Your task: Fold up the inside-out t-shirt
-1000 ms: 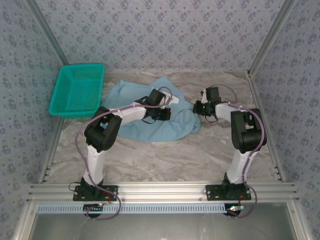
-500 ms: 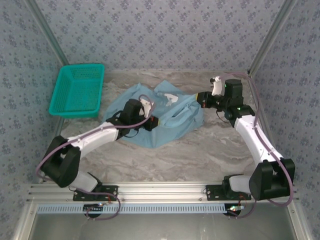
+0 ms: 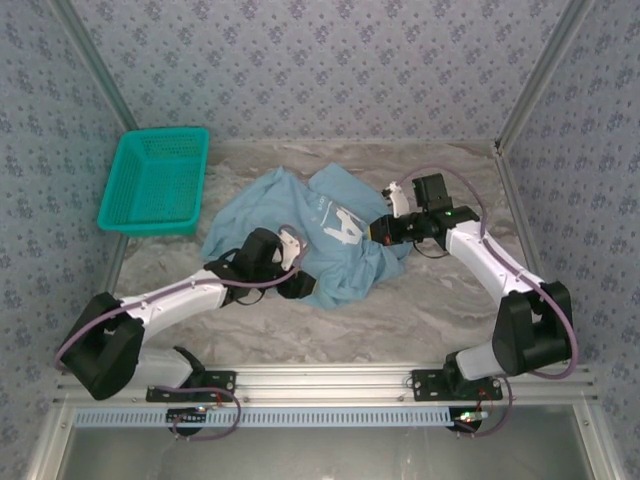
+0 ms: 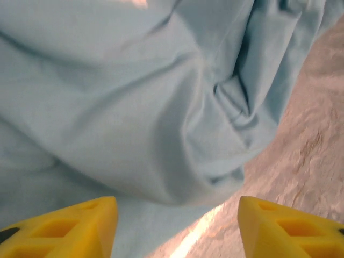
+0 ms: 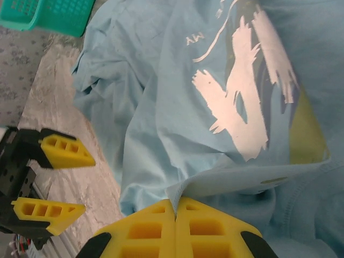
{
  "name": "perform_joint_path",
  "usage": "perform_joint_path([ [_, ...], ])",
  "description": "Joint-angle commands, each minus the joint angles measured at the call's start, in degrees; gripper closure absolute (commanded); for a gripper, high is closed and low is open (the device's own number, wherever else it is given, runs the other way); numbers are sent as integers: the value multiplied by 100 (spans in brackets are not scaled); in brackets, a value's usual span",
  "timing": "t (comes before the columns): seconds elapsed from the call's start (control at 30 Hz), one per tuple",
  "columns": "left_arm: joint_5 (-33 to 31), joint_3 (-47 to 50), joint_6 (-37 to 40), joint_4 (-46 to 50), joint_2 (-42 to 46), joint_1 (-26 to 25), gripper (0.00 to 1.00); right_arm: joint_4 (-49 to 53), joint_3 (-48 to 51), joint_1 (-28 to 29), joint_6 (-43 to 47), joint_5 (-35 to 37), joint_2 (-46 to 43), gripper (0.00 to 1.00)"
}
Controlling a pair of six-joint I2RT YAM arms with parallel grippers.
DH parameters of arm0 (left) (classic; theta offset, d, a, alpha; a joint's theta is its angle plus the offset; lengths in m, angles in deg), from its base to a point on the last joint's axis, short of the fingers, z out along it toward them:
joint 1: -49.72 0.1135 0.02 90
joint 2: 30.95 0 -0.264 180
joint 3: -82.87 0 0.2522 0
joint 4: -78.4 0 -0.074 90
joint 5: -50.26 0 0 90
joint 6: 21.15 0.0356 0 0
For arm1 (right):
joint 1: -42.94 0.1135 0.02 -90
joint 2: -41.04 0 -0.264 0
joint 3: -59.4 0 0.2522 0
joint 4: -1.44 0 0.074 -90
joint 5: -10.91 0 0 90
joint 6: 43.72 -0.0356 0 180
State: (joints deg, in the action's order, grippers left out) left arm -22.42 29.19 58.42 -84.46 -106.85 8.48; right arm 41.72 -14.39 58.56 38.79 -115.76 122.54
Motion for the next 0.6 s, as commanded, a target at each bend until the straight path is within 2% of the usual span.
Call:
perform_joint_path([
  [0.0, -187, -808, 597, -478, -514, -99, 36, 133, -35, 16, 239, -312, -2, 100],
  [0.2, 203, -2079, 973, -688, -1984, -353, 35, 152, 70, -76, 226, -508, -144, 100],
  [0.33, 568, -2611, 961, -794, -2543, -398, 38, 138, 188, -171, 175, -561, -353, 100],
  [0.43, 961, -2924, 876, -814, -2842, -407, 50, 108, 289, -267, 145, -566, -480, 100],
  [0.57, 1296, -3118, 743, -898, -3042, -392, 74, 120, 319, -355, 151, -559, -537, 100],
])
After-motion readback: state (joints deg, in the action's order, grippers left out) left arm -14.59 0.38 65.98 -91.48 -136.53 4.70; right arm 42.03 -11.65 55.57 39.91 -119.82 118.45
